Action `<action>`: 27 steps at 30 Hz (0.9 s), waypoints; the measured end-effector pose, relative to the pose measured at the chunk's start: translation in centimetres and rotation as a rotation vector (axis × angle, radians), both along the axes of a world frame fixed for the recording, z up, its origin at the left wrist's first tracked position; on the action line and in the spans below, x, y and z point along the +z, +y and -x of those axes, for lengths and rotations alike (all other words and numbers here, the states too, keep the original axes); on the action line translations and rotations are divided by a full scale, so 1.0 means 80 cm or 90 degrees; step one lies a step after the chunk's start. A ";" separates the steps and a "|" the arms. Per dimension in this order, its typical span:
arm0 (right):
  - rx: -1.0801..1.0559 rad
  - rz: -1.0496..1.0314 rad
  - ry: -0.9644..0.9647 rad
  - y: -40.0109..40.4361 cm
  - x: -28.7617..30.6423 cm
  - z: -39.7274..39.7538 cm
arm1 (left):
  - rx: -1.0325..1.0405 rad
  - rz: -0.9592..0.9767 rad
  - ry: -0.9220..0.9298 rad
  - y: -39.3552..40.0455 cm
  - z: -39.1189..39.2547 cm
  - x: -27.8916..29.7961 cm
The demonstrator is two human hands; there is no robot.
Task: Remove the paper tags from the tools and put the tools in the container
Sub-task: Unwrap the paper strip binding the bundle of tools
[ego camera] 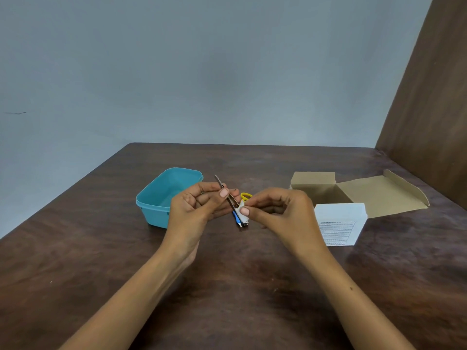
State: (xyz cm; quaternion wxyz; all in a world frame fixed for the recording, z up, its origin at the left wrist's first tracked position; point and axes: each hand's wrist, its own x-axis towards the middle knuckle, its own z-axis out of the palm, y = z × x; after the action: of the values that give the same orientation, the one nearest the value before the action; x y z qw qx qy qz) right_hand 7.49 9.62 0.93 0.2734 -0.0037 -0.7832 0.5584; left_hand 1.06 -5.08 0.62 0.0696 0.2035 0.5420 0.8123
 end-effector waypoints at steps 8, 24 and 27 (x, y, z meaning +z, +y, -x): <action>-0.087 -0.100 -0.009 -0.012 -0.003 -0.001 | 0.002 0.006 0.003 0.001 0.001 -0.002; -0.066 -0.018 -0.029 -0.012 0.002 -0.005 | 0.003 -0.007 -0.004 -0.004 0.003 0.003; -0.067 0.000 -0.048 -0.011 0.001 -0.004 | 0.013 -0.005 0.002 -0.004 0.003 0.003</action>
State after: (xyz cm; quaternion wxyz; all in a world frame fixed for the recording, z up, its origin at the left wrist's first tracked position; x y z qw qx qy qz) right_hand 7.83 8.73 1.00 0.2727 -0.0656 -0.7917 0.5427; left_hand 0.78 -5.43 0.83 0.0599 0.2000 0.5411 0.8146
